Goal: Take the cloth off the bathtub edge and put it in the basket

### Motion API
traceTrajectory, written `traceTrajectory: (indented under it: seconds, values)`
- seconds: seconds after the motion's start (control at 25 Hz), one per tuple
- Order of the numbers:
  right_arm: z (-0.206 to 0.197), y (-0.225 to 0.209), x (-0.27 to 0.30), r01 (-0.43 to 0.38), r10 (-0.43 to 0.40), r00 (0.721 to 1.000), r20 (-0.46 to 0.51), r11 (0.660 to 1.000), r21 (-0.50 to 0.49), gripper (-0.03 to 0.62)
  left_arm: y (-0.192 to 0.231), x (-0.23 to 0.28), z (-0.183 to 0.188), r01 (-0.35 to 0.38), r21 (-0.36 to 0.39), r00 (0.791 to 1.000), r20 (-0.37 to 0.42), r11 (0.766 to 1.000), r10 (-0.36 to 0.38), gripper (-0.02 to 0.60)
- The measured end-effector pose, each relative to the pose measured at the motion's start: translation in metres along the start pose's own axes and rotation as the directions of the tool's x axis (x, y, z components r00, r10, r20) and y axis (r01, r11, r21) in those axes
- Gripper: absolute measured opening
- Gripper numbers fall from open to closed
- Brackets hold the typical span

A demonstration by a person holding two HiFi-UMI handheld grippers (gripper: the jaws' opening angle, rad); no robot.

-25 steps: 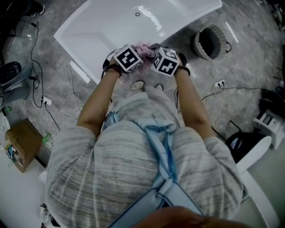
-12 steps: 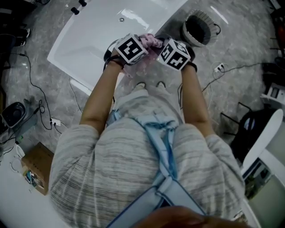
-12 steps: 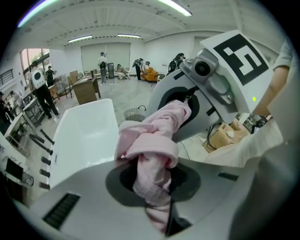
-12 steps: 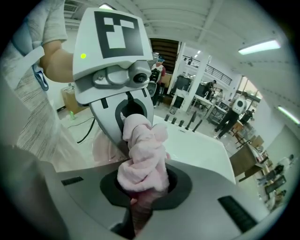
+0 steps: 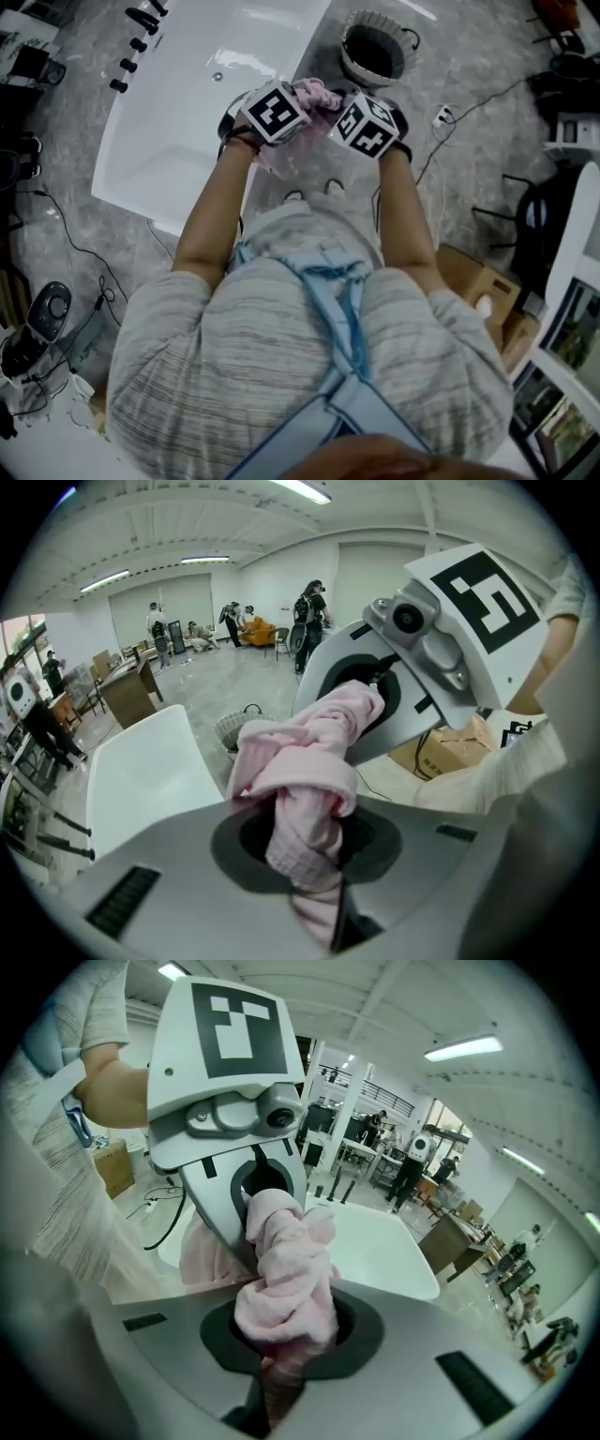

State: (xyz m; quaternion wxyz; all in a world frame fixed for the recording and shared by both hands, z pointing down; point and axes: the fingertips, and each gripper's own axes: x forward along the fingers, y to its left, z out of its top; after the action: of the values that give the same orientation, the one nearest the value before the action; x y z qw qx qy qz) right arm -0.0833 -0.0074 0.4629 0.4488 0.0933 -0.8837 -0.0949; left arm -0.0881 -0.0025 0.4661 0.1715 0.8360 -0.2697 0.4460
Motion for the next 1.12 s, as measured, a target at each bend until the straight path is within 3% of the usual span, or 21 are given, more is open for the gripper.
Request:
traceTrajectory:
  seconds: [0.32, 0.6, 0.8, 0.96, 1.12]
  values:
    - [-0.046, -0.015, -0.017, 0.068, -0.062, 0.996, -0.057, 0.991, 0.113, 0.049, -0.017, 0.035, 0.031, 0.106, 0.101, 0.994, -0.021, 0.989, -0.105, 0.077]
    - [-0.070, -0.025, -0.020, 0.083, -0.072, 0.995, -0.067, 0.981, 0.174, 0.048, -0.020, 0.056, 0.046, 0.146, 0.151, 0.989, -0.044, 0.978, -0.141, 0.077]
    - [-0.087, -0.044, -0.017, 0.075, -0.064, 0.996, -0.067, 0.979, 0.189, 0.048, -0.011, 0.075, 0.063, 0.164, 0.158, 0.986, -0.057, 0.974, -0.156, 0.077]
    - [-0.104, -0.067, -0.010, 0.047, -0.038, 0.998, -0.044, 0.978, 0.202, 0.048, -0.001, 0.093, 0.074, 0.190, 0.118, 0.980, -0.089, 0.975, -0.180, 0.077]
    - [-0.123, -0.104, -0.013, 0.015, -0.010, 1.000, -0.022, 0.978, 0.207, 0.048, 0.017, 0.113, 0.108, 0.178, 0.112, 0.981, -0.094, 0.978, -0.168, 0.076]
